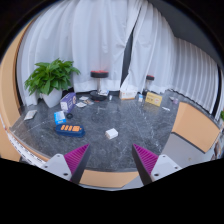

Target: Unplug charger

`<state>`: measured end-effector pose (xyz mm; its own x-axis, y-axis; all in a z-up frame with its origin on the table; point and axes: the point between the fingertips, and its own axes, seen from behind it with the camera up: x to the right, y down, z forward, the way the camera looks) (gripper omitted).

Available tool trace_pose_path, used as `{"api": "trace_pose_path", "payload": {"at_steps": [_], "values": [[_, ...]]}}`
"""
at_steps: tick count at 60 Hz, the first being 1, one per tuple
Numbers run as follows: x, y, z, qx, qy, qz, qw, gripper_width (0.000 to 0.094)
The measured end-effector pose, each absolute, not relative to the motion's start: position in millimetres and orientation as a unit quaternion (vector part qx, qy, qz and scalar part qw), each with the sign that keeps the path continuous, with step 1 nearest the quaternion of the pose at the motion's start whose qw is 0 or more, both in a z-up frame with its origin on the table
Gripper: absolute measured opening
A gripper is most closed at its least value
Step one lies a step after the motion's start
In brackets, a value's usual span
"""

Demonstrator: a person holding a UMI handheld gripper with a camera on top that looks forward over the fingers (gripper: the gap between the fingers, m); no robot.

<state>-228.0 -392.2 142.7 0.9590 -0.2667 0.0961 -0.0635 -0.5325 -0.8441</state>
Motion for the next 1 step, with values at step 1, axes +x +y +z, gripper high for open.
{"api": "trace_pose_path", "payload": {"at_steps": [1], "values": [[-228.7,-393.6,143.0,-0.869,0.095,-0.108,0.474,0.0852]]}}
